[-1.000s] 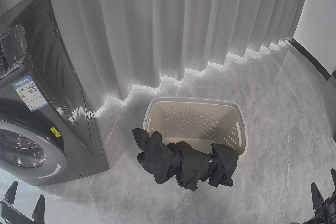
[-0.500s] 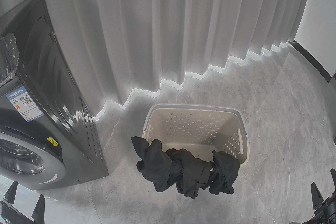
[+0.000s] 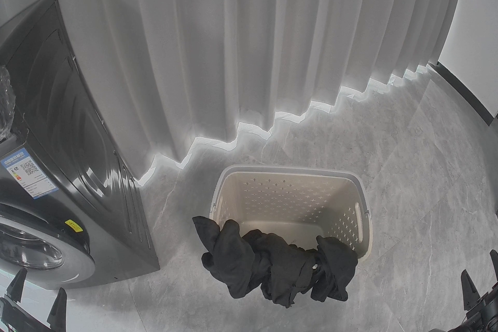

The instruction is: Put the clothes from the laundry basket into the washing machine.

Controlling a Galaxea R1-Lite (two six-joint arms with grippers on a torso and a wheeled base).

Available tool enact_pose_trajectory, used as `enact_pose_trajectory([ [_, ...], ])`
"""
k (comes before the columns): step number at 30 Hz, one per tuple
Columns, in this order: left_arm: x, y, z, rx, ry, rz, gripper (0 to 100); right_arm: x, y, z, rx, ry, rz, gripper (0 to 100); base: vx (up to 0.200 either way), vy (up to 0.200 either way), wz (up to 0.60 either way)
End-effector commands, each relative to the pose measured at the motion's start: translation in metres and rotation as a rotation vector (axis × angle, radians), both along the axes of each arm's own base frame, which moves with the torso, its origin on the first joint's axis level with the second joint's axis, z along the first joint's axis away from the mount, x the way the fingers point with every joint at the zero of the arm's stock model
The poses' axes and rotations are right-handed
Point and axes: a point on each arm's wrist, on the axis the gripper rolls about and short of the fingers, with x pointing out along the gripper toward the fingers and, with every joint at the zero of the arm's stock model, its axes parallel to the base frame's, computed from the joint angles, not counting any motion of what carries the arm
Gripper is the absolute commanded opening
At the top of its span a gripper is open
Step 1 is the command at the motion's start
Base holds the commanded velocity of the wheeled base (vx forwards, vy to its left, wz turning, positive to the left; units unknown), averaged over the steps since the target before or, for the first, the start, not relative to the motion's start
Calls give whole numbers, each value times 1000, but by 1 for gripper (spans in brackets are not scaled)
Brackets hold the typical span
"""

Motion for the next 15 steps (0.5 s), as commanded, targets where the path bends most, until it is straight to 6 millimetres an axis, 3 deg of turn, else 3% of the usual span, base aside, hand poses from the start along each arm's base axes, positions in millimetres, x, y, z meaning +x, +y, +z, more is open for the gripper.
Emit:
enact_pose_trajectory([
  [1,0,0,-5,-1,3,0,100,1,0,-5,0,7,1,100,0,0,0],
  [4,0,0,-5,-2,3,1,100,1,0,-5,0,7,1,100,0,0,0],
  [13,0,0,-5,-1,3,1,100,1,0,-5,0,7,1,100,200,0,0],
  [15,0,0,-5,-1,3,1,100,1,0,-5,0,7,1,100,0,0,0],
])
